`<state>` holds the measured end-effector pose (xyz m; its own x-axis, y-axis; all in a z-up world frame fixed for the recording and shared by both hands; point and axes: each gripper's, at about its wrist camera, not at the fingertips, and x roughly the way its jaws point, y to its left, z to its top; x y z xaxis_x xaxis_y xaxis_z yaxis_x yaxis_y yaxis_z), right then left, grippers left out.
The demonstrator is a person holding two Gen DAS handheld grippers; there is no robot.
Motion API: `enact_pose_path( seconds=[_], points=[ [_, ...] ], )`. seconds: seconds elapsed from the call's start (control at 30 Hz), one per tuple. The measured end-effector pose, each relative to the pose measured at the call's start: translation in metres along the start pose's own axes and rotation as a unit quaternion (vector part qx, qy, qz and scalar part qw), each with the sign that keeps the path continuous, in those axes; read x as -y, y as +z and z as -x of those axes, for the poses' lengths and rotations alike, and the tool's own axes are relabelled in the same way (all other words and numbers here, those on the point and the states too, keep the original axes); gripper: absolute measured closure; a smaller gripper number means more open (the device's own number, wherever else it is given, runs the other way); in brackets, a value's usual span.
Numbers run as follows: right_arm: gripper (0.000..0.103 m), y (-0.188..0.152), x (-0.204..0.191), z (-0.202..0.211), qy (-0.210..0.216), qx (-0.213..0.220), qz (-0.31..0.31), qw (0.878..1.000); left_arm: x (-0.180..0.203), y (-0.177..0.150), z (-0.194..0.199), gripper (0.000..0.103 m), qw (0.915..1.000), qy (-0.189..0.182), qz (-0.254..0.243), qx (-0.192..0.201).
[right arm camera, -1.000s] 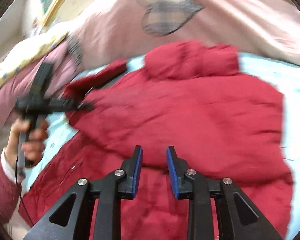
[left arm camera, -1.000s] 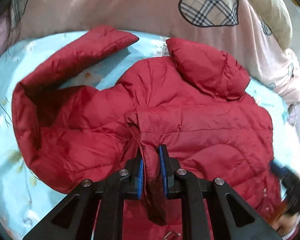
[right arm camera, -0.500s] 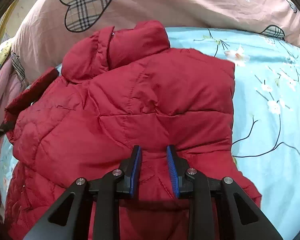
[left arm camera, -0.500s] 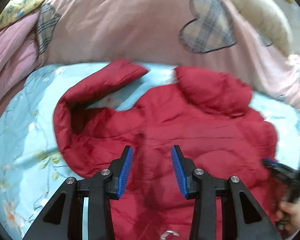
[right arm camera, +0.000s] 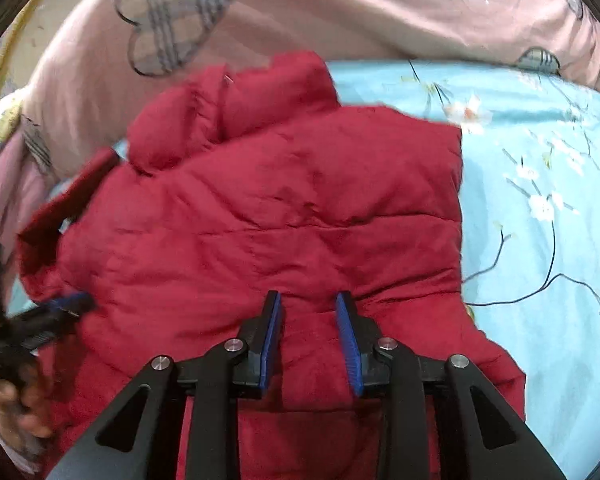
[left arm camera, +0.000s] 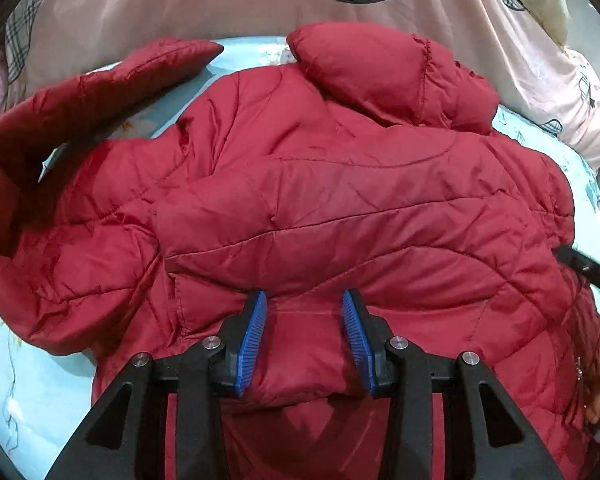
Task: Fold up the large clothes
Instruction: 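Move the left gripper toward the other sleeve of the jacket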
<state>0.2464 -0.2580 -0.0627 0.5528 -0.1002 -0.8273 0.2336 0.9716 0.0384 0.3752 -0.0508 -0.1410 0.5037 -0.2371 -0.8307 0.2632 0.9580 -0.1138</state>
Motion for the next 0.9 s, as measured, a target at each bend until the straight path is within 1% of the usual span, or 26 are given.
enact_pose_path(
  seconds=[0.1,0.17,0.23,0.27,0.3,0.33,0.4,0.47,0.6,0.67,0.7,0.73,0.77,0.8,0.83,0.9],
  points=[
    [0.07,0.0,-0.023,0.012,0.007,0.019,0.034,0.999,0.001,0.001,0.0,0.062,1.0,0.004,0.001,-0.002],
    [0.066,0.001,-0.035,0.007,0.004,0.011,0.056,0.998,0.0,0.001,-0.001,0.062,1.0,0.002,-0.001,-0.001],
    [0.066,-0.002,-0.039,-0.007,-0.017,-0.008,0.069,0.997,-0.002,0.001,-0.001,0.062,1.0,-0.002,-0.001,0.0],
    [0.066,-0.006,-0.037,-0.017,-0.032,-0.023,0.072,0.997,-0.003,0.0,0.0,0.062,1.0,-0.003,-0.001,0.0],
    [0.066,-0.009,-0.031,-0.027,-0.037,-0.037,0.068,0.996,-0.004,-0.001,0.0,0.062,1.0,-0.002,-0.003,0.001],
    [0.067,-0.01,-0.028,-0.032,-0.035,-0.042,0.063,0.996,-0.004,-0.003,0.003,0.062,1.0,0.002,-0.005,0.003],
    [0.068,-0.009,-0.022,-0.036,-0.029,-0.044,0.049,0.997,0.0,-0.005,0.002,0.062,0.9998,0.017,-0.009,0.007],
    [0.068,-0.009,-0.024,-0.038,-0.036,-0.047,0.053,0.997,0.005,-0.006,0.002,0.062,0.9994,0.031,-0.014,0.009],
    [0.068,-0.012,-0.026,-0.038,-0.042,-0.044,0.06,0.996,0.007,-0.008,0.005,0.061,0.9991,0.033,-0.014,0.022],
    [0.068,-0.012,-0.027,-0.038,-0.04,-0.045,0.056,0.997,0.011,-0.012,0.009,0.057,0.9984,0.046,-0.019,0.028],
    [0.066,-0.011,-0.026,-0.037,-0.037,-0.045,0.053,0.997,0.014,-0.013,0.012,0.056,0.9976,0.056,-0.026,0.031],
    [0.066,-0.01,-0.026,-0.036,-0.031,-0.045,0.049,0.997,0.016,-0.014,0.016,0.049,0.9969,0.064,-0.03,0.033],
    [0.066,-0.009,-0.026,-0.034,-0.028,-0.047,0.046,0.997,0.018,-0.016,0.021,0.035,0.9955,0.08,-0.034,0.036],
    [0.066,-0.008,-0.024,-0.033,-0.024,-0.048,0.042,0.998,0.018,-0.017,0.027,0.028,0.9939,0.096,-0.035,0.04],
    [0.066,-0.006,-0.023,-0.028,-0.015,-0.047,0.034,0.998,0.018,-0.018,0.034,0.023,0.9928,0.105,-0.035,0.047],
    [0.065,-0.005,-0.019,-0.014,0.005,-0.041,0.017,0.999,0.016,-0.019,0.046,0.023,0.9917,0.108,-0.037,0.06]
  ],
)
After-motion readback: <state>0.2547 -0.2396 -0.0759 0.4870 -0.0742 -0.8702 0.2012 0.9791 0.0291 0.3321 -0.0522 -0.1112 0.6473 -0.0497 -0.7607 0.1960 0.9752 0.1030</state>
